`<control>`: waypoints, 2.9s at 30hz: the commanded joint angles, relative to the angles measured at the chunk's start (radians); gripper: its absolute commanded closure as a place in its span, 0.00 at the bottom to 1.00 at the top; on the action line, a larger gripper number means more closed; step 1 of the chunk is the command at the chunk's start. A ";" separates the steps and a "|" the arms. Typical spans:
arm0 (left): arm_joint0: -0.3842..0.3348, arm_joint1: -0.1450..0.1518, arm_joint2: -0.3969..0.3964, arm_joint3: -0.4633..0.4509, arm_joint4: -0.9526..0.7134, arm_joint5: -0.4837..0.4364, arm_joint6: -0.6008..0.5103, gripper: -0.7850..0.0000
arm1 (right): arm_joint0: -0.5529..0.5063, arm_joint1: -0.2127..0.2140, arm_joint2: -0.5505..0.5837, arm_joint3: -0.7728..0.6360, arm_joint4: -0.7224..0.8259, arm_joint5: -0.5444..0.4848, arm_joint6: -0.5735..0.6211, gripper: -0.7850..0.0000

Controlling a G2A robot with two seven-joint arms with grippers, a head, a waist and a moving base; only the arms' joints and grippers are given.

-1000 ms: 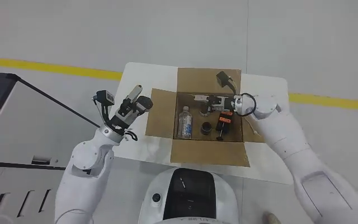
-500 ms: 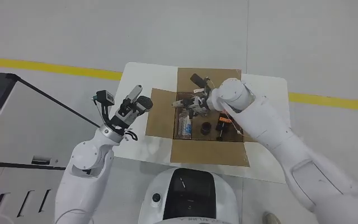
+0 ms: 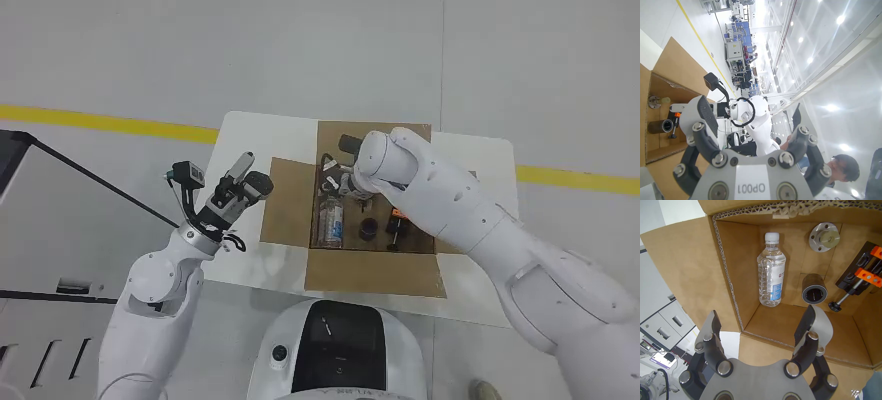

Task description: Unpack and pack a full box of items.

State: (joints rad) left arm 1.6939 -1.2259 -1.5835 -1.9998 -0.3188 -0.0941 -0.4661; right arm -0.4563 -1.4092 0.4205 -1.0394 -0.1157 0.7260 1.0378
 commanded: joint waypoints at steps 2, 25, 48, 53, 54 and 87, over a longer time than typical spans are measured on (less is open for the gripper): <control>0.000 0.000 0.000 0.000 0.000 0.000 0.000 0.00 | 0.000 0.000 0.000 0.000 0.000 0.001 0.000 0.00; 0.000 0.000 0.000 0.000 0.000 0.000 0.000 0.00 | 0.000 0.000 0.001 -0.004 -0.003 -0.005 -0.007 0.04; 0.000 0.000 0.000 0.000 0.000 0.000 0.000 0.00 | 0.030 -0.107 -0.141 0.187 -0.100 -0.033 0.067 0.48; 0.000 0.000 0.000 0.000 0.000 0.000 0.000 0.00 | 0.016 -0.151 -0.162 0.258 -0.113 -0.061 0.026 0.43; 0.000 0.000 0.000 0.000 0.000 0.000 0.000 0.00 | 0.014 -0.160 -0.166 0.272 -0.115 -0.072 0.021 0.43; 0.000 0.000 0.000 0.000 0.000 0.000 0.000 0.00 | -0.009 -0.394 -0.174 0.633 -0.174 -0.226 -0.110 0.38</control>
State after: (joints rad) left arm 1.6939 -1.2259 -1.5835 -1.9998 -0.3188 -0.0941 -0.4661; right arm -0.4650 -1.7984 0.2457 -0.4141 -0.2871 0.5027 0.9277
